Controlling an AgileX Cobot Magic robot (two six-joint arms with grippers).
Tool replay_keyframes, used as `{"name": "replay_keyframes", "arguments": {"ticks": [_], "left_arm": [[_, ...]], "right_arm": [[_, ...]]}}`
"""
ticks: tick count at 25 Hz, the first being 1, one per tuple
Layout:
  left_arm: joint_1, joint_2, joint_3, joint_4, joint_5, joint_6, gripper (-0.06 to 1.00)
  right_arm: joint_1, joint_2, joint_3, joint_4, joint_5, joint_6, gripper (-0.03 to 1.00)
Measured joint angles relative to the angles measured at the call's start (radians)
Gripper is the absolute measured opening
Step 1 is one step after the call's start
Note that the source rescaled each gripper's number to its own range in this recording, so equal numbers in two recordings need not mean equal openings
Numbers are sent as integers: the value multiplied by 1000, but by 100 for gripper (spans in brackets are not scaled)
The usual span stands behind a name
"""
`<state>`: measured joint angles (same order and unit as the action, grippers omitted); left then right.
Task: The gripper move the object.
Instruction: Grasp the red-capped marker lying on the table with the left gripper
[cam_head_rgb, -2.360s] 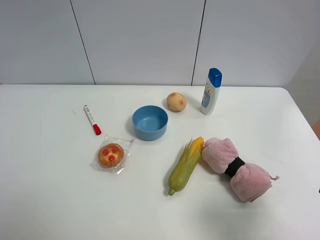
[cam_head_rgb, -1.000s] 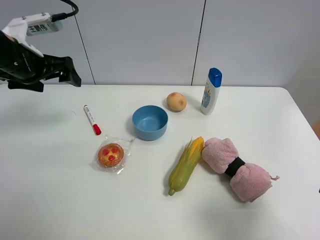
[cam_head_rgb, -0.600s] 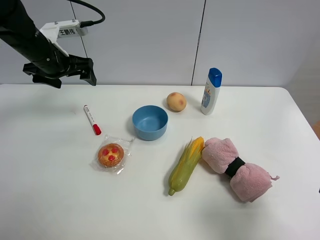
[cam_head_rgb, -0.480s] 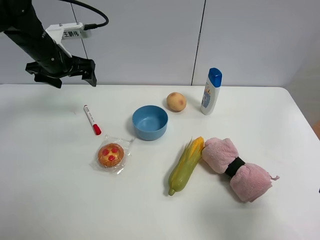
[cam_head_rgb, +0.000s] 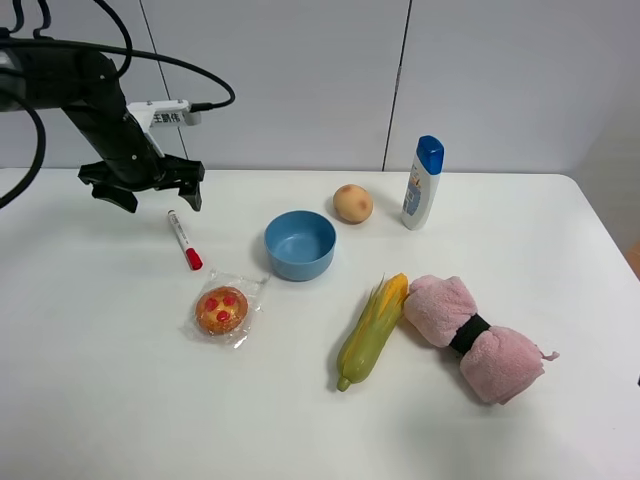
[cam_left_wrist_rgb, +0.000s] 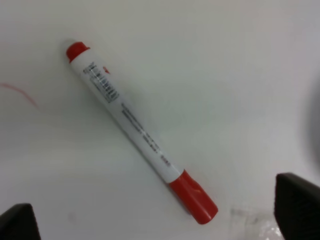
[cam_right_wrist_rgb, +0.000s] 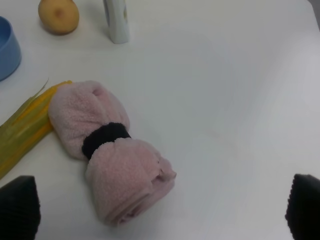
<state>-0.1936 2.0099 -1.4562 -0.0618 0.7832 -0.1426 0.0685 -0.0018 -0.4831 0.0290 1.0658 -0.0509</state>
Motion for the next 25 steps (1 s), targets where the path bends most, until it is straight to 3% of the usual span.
{"name": "replay_keyframes", "arguments": {"ticks": [25], "left_arm": [[0,202,-1,54,-83,0,94]], "right_arm": [[0,0,0,0,0,0,100]]}}
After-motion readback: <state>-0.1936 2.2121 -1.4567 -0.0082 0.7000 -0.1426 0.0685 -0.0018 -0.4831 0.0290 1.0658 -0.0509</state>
